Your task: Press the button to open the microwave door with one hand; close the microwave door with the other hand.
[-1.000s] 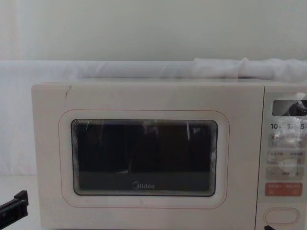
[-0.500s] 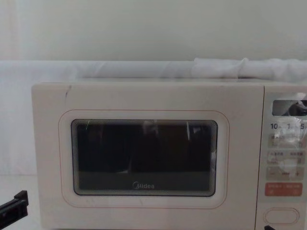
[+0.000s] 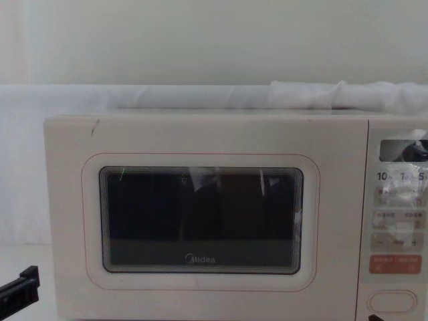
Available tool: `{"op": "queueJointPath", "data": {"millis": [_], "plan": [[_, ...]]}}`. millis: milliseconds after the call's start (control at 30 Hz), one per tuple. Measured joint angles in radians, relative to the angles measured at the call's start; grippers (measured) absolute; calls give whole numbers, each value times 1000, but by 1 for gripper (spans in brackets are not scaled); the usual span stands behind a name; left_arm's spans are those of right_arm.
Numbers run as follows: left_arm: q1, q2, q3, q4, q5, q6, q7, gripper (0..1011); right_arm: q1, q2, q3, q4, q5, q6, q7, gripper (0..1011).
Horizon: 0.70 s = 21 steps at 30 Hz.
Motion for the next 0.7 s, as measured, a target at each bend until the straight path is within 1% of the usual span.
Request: {"op": "queueJointPath", "data": {"millis": [567, 700], "plan": [[0, 0, 0, 0, 0, 0, 0, 1001, 0, 0, 0, 0, 0, 0, 0, 1000], [0, 0, 0, 0, 0, 0, 0, 1001, 0, 0, 0, 0, 0, 0, 0, 925]]}}
